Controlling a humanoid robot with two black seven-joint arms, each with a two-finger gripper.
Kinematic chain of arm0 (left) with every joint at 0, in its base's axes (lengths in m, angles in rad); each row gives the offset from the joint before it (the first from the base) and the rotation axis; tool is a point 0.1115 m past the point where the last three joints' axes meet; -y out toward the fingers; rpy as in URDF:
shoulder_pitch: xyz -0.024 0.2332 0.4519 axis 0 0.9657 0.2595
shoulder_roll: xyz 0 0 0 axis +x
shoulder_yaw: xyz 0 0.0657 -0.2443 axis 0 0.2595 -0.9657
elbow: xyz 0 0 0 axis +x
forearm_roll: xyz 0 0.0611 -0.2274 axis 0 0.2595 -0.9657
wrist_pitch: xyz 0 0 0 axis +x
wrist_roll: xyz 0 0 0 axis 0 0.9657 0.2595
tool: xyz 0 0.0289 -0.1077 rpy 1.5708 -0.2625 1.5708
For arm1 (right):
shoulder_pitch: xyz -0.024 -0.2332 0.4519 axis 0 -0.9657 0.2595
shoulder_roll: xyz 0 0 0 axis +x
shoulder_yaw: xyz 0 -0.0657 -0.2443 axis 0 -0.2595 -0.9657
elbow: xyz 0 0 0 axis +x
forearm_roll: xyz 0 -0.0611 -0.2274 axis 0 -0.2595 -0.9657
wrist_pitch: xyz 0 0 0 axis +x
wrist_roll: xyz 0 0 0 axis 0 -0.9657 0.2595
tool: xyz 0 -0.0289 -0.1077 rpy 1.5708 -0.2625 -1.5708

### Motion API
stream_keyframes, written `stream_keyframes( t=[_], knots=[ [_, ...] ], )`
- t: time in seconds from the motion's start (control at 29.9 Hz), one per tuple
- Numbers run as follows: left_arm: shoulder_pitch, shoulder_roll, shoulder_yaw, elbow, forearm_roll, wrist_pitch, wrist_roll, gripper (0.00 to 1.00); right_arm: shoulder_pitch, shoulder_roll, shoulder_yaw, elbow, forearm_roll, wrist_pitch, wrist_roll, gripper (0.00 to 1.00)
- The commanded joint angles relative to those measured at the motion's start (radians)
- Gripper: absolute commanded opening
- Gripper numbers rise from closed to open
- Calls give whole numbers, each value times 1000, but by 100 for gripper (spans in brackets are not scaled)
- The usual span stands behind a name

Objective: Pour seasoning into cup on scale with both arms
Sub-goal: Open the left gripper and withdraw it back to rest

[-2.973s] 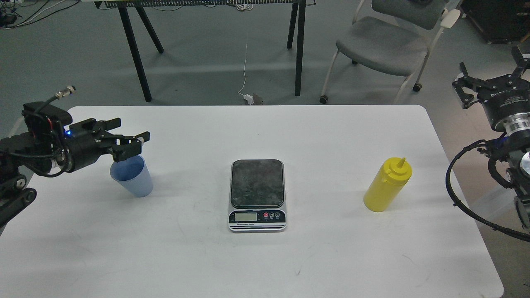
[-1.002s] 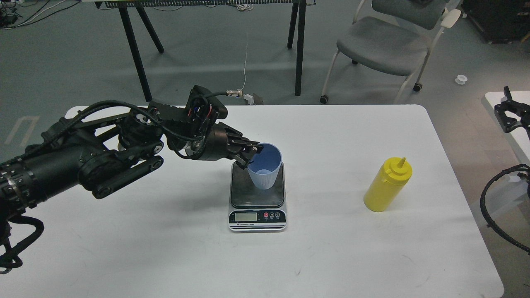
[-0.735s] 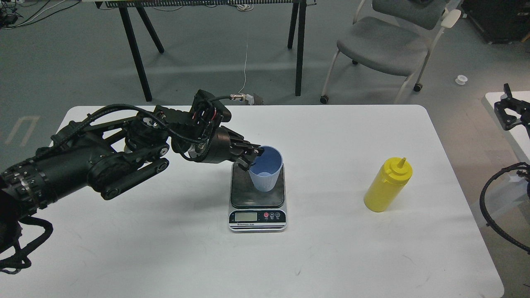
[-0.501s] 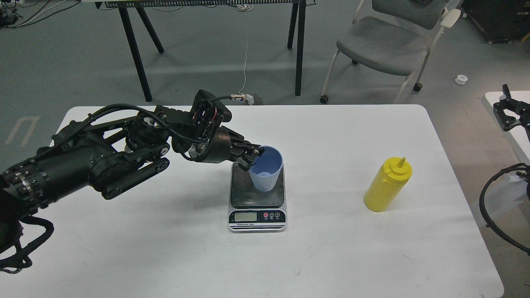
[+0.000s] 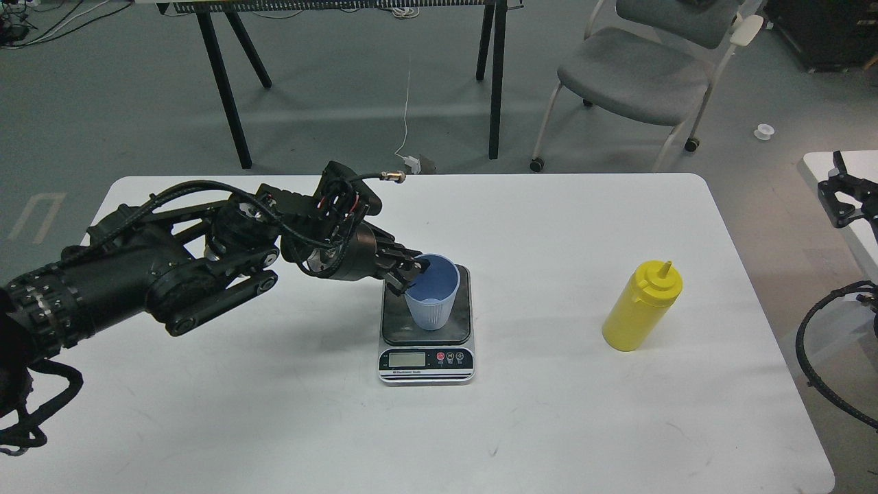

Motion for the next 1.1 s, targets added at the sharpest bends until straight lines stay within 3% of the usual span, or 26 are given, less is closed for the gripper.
stream_keyframes(
  t=[0.0,0.1,0.23,0.43,0.6,0.73,0.87,0.94,1.07],
  knots=[
    [-5,3,-9,-6,-8,3,1,63,0,0,0,0,0,0,0,99],
    [-10,11,-35,-18,-86,7,-4,82,0,-1,0,0,0,0,0,100],
    [-22,35,-124,-61,-328,3,-3,87,-28,-24,0,27,0,0,-3,100],
    [-24,68,-257,-43,-857,10,-7,99,-241,-81,6,277,1,0,-1,99],
    [-15,74,-332,41,-1387,9,-15,99,-489,-98,29,472,1,0,0,99],
    [2,80,-368,136,-1789,1,-6,100,-597,-72,35,524,5,0,12,99],
    [13,75,-377,323,-2011,-33,-6,100,-684,-20,34,586,5,0,23,99],
    [28,74,-380,409,-2086,-88,-7,100,-704,-8,32,604,1,0,23,99],
    [129,72,-433,463,-2284,-93,-4,100,-715,9,14,635,1,0,23,99]
  ],
)
